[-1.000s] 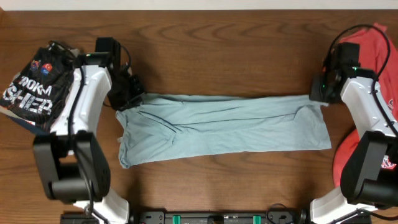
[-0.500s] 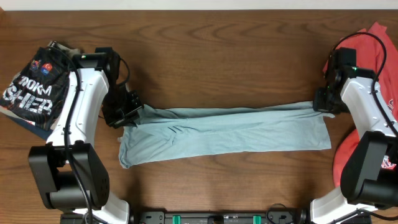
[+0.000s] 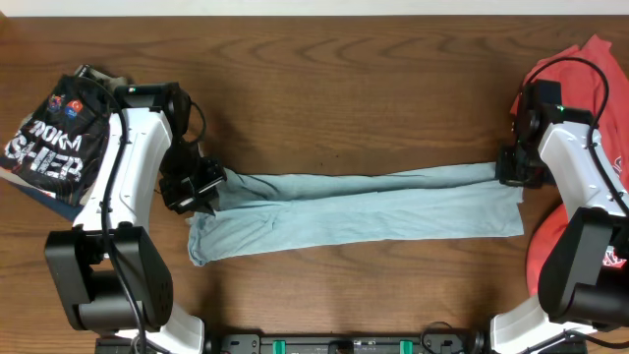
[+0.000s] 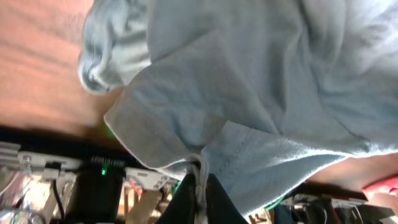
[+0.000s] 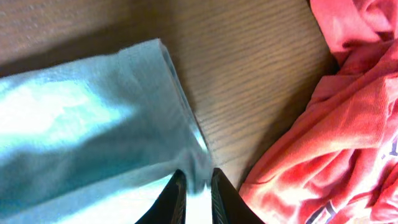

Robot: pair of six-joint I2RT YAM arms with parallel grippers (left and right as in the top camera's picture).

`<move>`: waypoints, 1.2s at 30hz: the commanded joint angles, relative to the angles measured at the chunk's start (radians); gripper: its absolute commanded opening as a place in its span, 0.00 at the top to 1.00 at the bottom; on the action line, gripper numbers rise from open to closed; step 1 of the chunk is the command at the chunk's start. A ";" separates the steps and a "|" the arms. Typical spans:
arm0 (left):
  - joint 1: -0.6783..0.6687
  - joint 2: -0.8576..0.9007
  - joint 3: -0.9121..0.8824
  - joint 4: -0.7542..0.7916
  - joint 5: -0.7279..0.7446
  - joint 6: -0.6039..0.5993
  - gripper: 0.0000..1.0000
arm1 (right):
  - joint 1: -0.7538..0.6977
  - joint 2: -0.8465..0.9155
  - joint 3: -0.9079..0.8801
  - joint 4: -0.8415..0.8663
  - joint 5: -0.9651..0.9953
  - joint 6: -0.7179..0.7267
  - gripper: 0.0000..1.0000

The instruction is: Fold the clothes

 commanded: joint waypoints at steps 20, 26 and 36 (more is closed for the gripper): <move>-0.004 -0.016 -0.002 0.015 -0.014 0.016 0.93 | -0.017 -0.005 0.000 -0.013 -0.098 0.009 0.85; -0.023 -0.016 -0.006 0.007 -0.014 0.016 0.94 | -0.016 -0.005 -0.042 0.048 -0.141 0.009 0.87; -0.076 -0.016 -0.081 -0.016 -0.100 -0.014 0.94 | -0.016 -0.005 -0.215 0.219 -0.137 0.009 0.87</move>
